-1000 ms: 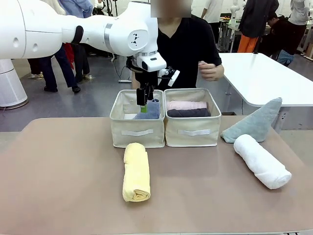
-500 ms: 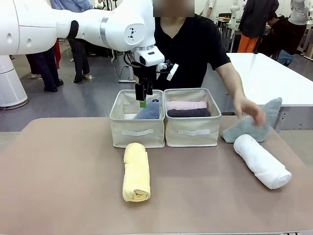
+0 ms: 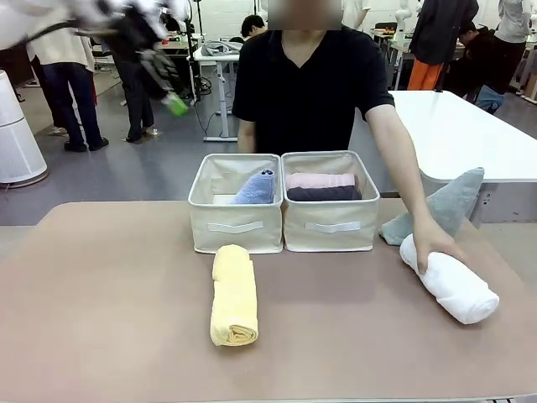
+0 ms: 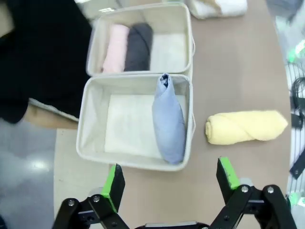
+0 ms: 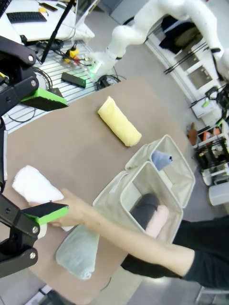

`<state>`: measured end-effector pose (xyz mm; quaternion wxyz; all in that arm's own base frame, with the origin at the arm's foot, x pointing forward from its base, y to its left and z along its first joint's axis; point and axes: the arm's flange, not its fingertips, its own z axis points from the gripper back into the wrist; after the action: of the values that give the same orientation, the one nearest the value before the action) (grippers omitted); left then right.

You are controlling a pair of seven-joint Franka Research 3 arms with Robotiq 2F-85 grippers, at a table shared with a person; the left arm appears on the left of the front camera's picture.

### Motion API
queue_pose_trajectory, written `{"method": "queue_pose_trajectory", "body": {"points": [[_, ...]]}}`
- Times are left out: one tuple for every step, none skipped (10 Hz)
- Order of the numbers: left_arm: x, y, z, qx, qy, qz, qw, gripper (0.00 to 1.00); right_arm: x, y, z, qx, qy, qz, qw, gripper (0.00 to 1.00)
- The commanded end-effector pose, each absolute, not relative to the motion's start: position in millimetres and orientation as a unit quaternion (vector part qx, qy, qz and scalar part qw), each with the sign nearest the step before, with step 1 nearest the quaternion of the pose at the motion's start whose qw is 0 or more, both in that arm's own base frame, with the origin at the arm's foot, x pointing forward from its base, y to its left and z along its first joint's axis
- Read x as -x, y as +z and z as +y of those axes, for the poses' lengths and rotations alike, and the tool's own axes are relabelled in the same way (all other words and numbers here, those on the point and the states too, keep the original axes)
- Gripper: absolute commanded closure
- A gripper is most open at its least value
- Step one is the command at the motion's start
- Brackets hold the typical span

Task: Sort the towels based on their folding style.
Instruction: Pick up one triangle-folded towel and place it in the left Fabric basket.

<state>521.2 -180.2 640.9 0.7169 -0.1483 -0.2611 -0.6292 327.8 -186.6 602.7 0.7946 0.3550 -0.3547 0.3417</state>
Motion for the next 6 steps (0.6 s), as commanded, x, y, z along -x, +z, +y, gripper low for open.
{"method": "queue_pose_trajectory", "body": {"points": [[-479.0, 616.6, -111.7, 0.148, -0.617, -0.278, 0.721, 0.00, -328.3, 601.8, -185.8, -0.355, 0.345, -0.360, 0.791, 0.00], [-476.5, 623.6, -82.4, 0.153, -0.607, -0.273, 0.731, 0.00, -328.3, 601.8, -185.8, -0.355, 0.345, -0.360, 0.791, 0.00], [-468.3, 631.9, -72.1, 0.131, -0.603, -0.272, 0.738, 0.00, -328.3, 601.8, -185.8, -0.355, 0.345, -0.360, 0.791, 0.00], [-462.3, 639.1, -89.9, 0.091, -0.612, -0.241, 0.748, 0.00, -328.3, 601.8, -185.8, -0.355, 0.345, -0.360, 0.791, 0.00], [-474.1, 633.5, -63.3, 0.150, -0.591, -0.281, 0.741, 0.00, -328.3, 601.8, -185.8, -0.355, 0.345, -0.360, 0.791, 0.00], [-474.1, 633.5, -63.3, 0.150, -0.591, -0.281, 0.741, 0.00, -328.3, 601.8, -185.8, -0.355, 0.345, -0.360, 0.791, 0.00]]}}
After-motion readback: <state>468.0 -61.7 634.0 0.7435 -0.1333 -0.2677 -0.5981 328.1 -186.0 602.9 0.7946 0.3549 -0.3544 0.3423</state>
